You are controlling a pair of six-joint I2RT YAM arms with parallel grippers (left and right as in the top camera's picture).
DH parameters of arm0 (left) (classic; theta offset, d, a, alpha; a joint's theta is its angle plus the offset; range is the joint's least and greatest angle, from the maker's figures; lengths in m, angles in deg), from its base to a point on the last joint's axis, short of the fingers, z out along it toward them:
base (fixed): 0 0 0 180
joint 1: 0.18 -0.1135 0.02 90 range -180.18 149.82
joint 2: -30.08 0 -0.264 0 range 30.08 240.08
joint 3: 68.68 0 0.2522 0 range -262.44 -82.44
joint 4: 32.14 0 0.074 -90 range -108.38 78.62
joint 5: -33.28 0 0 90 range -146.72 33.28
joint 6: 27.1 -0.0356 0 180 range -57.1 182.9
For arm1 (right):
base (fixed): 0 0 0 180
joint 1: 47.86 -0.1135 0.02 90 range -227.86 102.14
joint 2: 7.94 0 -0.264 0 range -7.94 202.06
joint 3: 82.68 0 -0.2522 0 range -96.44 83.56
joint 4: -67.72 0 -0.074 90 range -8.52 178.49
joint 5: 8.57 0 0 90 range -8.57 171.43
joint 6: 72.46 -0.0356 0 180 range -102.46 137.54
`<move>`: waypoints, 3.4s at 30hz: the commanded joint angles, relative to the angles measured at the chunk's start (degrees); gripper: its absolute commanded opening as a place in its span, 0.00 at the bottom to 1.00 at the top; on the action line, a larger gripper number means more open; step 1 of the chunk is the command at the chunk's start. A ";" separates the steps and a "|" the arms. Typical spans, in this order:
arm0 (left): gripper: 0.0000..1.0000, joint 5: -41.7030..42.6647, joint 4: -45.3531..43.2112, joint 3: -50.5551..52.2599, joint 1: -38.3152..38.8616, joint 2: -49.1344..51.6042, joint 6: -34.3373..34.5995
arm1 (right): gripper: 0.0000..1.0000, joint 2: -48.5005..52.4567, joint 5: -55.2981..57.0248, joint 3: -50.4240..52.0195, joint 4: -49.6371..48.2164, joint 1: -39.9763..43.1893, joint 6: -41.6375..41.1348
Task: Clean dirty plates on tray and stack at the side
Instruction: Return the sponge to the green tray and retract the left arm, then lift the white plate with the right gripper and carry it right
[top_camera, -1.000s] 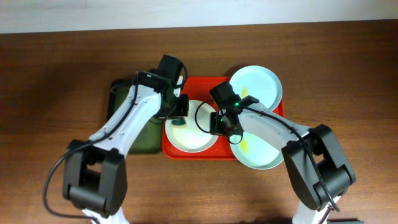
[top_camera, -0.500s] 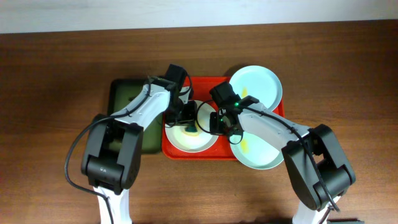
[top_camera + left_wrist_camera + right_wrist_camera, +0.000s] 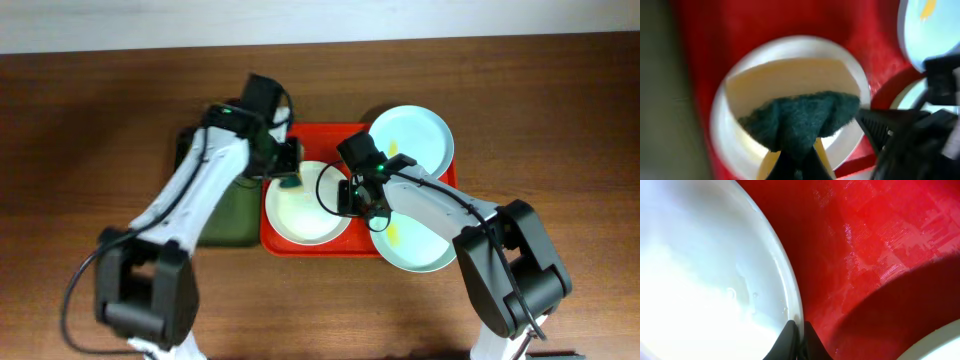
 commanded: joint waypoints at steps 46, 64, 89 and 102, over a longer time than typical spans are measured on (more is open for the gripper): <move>0.99 -20.92 12.72 -8.20 -24.85 -9.03 -0.87 | 0.04 0.17 -1.18 -0.39 2.14 0.02 4.72; 0.99 -20.92 12.72 -8.20 -24.85 -9.03 -0.87 | 0.04 -2.40 -1.77 -25.35 13.99 -1.53 -0.35; 0.99 -20.92 12.74 -8.20 -24.85 -9.03 -0.87 | 0.04 9.92 43.56 -30.23 -37.55 -19.04 44.09; 1.00 -20.92 12.74 -8.20 -24.85 -9.03 -0.87 | 0.04 9.92 53.59 -30.58 -63.87 -24.92 71.58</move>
